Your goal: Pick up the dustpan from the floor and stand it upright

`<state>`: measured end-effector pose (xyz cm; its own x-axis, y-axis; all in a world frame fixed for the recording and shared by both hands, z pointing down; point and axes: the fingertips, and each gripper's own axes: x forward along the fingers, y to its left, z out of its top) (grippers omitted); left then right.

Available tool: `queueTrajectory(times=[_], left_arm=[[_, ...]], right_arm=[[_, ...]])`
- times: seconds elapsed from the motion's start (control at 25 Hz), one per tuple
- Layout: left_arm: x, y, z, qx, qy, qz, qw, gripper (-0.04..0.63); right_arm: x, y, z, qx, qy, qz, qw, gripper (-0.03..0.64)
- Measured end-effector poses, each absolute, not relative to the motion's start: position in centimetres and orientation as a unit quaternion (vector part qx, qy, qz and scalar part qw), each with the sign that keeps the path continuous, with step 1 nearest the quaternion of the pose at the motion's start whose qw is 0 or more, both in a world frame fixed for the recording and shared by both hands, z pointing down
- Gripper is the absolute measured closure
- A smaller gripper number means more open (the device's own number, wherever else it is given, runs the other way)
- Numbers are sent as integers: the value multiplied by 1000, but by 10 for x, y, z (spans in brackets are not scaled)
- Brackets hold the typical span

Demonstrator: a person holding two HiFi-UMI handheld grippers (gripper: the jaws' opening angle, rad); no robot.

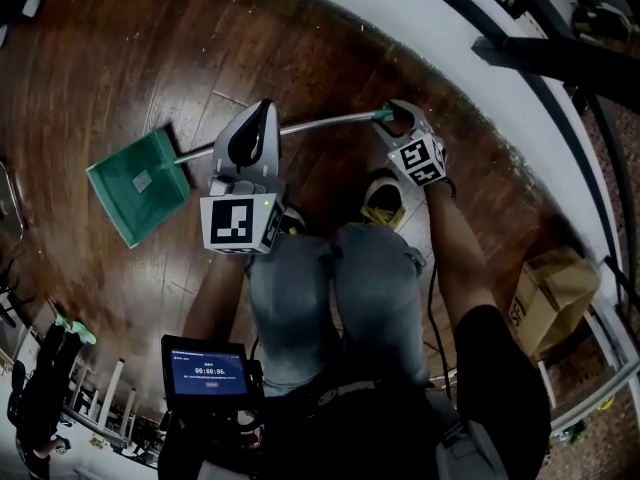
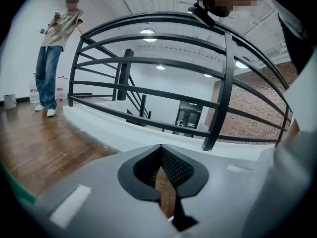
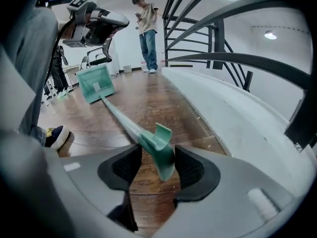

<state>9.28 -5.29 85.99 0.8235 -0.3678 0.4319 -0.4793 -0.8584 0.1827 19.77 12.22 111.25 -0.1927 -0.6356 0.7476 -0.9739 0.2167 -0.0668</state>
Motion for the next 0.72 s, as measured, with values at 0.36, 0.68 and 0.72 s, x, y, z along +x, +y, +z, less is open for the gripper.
queueTrajectory(times=[0.36,0.68,0.72], left_arm=[[89,-57,881,943,-225,200,144,575],[76,-50,827,943,-235,182,152,575],[72,-47,808,941,-238,182,154,575]], right_arm=[[208,116,1140,524,-752,257,307,510],[184,88,1005,497,-783,184,325,507],[174,83,976,488,-789,171,333,506]])
